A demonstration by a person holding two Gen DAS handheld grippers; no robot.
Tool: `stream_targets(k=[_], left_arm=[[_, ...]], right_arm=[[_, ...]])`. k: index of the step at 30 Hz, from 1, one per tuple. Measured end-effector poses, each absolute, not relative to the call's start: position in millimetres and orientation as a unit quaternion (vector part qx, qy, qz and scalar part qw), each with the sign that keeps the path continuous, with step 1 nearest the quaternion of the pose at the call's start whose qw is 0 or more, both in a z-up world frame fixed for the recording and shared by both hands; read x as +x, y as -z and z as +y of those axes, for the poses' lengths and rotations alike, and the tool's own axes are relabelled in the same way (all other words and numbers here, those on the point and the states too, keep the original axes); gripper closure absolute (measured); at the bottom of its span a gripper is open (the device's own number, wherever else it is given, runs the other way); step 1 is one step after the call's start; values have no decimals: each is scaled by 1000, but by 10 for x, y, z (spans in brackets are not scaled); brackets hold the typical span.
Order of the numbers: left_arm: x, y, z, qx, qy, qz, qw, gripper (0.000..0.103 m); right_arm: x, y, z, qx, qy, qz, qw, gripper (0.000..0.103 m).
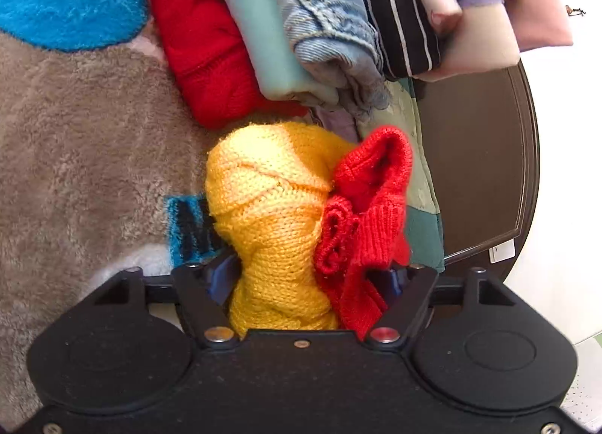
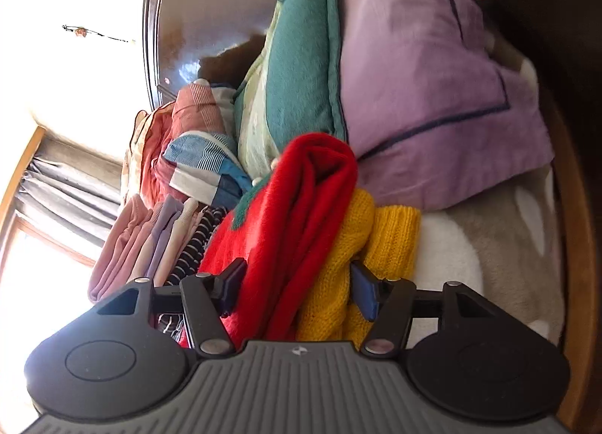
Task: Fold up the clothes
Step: 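Open both grippers to release the red sweater on the stack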
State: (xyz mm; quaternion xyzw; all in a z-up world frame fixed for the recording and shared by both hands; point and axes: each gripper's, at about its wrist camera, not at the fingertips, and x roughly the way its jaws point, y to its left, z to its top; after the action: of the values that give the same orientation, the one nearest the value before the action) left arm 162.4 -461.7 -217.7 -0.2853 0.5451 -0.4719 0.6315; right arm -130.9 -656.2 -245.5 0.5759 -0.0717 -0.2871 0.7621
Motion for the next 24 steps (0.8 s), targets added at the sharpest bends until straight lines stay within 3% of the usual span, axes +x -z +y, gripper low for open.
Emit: stream_targets(k=[8,10,17,24], left_arm=[[1489,1814,-3965,-247,482,492,681,22],[1387,1662,-3897,-210,497,467,700,16],[1014,1059,-3801,-67,515,391,760,1],[493,580,-3708,31,504,306,807,0]], right_arm=[[-1549,1998,-6310,508,312,-88,798,43],[-1503,1854,-6214,492,301,-62,815,42],[-1400,1312,-5711,423,312,14,851,3],[-1424,934,-5363,402,365,102,834,0]])
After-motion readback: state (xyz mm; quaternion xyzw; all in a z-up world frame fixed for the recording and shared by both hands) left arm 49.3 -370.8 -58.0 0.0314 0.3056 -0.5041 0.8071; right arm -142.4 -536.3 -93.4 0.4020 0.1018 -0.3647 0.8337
